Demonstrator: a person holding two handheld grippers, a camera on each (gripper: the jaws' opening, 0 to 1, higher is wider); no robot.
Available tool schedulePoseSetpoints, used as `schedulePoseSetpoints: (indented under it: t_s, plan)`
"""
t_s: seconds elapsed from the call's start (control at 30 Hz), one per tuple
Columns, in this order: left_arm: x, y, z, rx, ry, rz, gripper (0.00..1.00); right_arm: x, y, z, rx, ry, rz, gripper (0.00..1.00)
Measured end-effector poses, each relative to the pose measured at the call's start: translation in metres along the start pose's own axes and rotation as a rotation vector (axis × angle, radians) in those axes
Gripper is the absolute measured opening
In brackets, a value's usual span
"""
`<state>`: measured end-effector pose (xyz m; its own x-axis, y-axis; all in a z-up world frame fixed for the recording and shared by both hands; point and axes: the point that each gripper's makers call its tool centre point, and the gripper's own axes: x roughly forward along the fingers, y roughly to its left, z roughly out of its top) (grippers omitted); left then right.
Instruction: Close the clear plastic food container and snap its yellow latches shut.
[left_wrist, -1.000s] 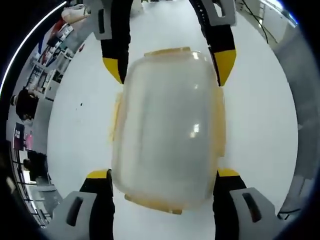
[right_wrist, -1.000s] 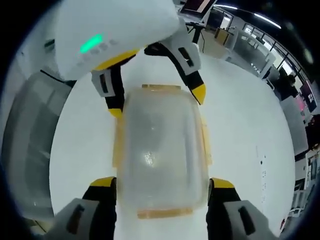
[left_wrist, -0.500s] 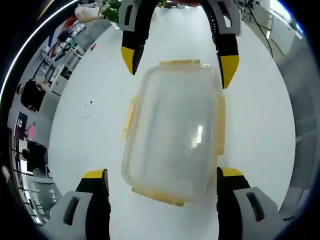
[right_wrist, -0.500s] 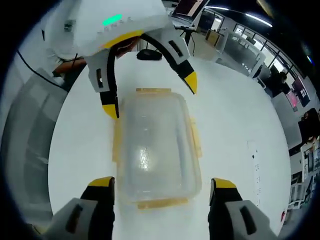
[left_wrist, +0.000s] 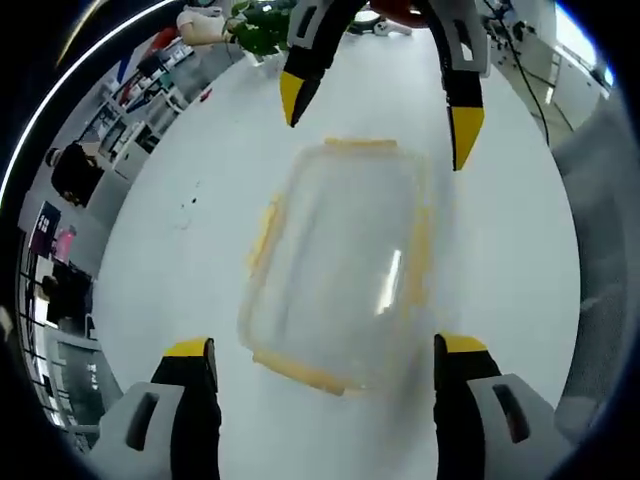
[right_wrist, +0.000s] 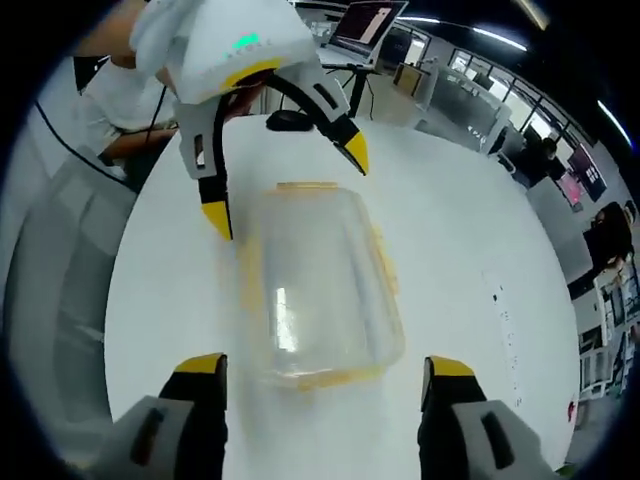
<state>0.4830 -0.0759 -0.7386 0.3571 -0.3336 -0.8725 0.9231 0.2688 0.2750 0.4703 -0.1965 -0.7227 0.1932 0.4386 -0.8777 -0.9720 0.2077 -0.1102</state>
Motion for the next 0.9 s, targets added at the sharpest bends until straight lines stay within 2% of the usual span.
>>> schedulePoseSetpoints:
  t_s: [0.13, 0.4, 0.77, 0.9]
  plan:
    - [-0.004, -0.002, -0.005, -0.018, -0.005, 0.001, 0.88, -0.002, 0.005, 0.000, 0.013, -0.009, -0.008, 0.79]
    - [-0.013, -0.007, -0.003, -0.038, -0.033, 0.009, 0.88, -0.006, 0.018, -0.002, 0.040, -0.034, -0.011, 0.79]
    - [-0.029, -0.014, 0.008, -0.101, -0.113, 0.006, 0.89, -0.020, 0.040, 0.005, 0.077, -0.101, -0.010, 0.78]
    - [-0.036, -0.020, 0.012, -0.123, -0.153, 0.004, 0.89, -0.024, 0.048, 0.005, 0.123, -0.139, -0.015, 0.78]
